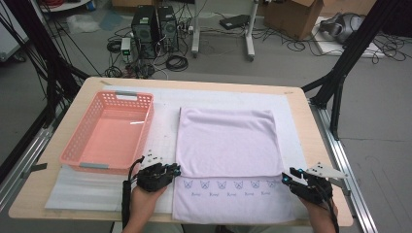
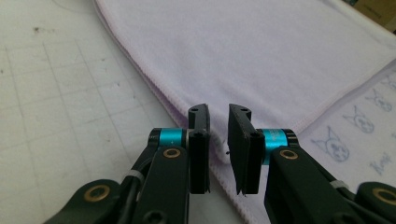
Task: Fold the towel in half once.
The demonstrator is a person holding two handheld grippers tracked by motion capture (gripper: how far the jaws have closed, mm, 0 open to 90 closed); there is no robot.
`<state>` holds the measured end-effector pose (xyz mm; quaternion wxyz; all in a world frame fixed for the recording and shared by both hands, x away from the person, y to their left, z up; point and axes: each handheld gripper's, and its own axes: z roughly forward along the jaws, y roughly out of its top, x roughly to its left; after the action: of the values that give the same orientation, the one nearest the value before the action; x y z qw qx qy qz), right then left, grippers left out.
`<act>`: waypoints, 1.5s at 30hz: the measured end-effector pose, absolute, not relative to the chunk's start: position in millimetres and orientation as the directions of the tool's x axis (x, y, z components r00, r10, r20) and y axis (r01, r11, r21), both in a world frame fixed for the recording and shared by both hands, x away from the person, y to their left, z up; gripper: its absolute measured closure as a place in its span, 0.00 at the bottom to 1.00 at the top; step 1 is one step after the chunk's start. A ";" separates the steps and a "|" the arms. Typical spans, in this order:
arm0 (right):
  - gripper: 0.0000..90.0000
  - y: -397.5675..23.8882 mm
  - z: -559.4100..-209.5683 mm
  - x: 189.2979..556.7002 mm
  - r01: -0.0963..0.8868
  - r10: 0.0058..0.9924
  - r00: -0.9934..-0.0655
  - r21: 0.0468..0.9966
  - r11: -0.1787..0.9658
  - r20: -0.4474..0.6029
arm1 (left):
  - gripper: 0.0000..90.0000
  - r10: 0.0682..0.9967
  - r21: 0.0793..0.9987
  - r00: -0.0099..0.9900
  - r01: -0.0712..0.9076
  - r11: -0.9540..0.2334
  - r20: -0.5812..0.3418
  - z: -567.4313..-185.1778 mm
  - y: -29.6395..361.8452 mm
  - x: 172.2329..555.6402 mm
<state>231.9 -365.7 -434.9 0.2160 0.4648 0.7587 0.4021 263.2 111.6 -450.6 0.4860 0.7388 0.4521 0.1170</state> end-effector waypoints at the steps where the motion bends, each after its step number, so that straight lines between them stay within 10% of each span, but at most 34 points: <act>1: 0.64 -365.8 -435.1 232.0 0.532 0.879 -0.474 0.811 0.243 0.048 | 0.85 0.778 0.822 0.566 0.557 -0.119 -0.271 -450.7 110.8 263.4; 38: 0.65 -353.5 -441.6 244.2 0.551 0.861 -0.506 0.786 0.279 0.049 | 0.97 0.753 0.842 0.583 0.534 -0.073 -0.304 -449.7 117.6 254.3; 45: 0.95 -357.2 -448.3 247.0 0.560 0.864 -0.502 0.774 0.297 0.031 | 0.97 0.753 0.840 0.587 0.536 -0.086 -0.298 -449.5 117.7 252.2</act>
<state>247.0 -357.2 -448.3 0.2014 0.4566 0.7796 0.3783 252.2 117.7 -449.5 0.5117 0.7291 0.4420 0.1058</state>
